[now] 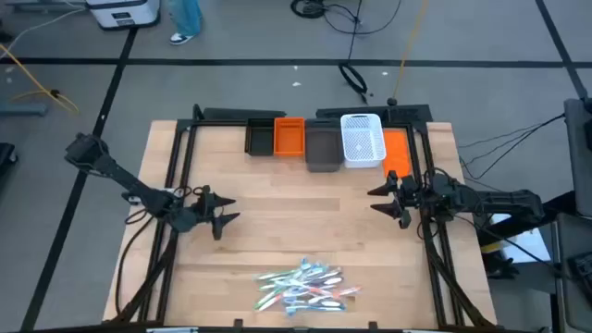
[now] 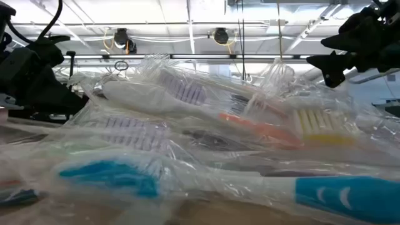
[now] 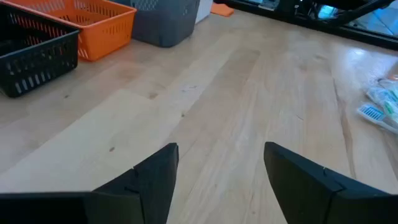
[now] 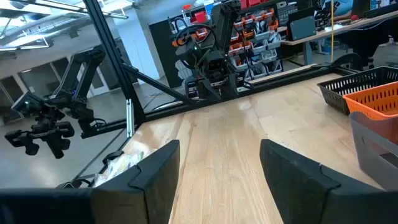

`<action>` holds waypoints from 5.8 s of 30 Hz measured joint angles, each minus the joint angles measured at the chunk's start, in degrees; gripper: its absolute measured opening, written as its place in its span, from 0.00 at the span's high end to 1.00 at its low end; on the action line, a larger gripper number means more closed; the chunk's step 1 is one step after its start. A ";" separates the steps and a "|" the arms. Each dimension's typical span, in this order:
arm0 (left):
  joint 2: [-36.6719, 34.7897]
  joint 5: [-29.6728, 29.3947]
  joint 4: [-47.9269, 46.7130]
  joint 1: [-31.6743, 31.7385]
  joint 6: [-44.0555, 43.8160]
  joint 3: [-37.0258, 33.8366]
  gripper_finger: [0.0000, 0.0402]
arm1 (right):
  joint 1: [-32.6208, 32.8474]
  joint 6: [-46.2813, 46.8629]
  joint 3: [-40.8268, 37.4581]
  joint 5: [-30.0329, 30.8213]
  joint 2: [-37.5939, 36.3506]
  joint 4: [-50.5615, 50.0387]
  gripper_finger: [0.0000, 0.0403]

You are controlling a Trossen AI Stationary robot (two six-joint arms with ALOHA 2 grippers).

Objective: Pick & Place Toothbrushes

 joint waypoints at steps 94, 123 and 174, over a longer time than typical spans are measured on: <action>0.02 -0.52 2.76 0.33 5.92 0.00 0.40 | 0.00 0.00 0.67 6.03 2.02 17.24 0.47; 0.00 -9.42 15.05 3.97 7.62 0.02 0.40 | 15.88 -5.32 36.83 5.97 66.74 14.21 0.59; 0.02 4.44 18.79 8.11 10.21 -0.02 0.40 | 35.08 7.37 60.34 17.99 102.62 11.47 0.64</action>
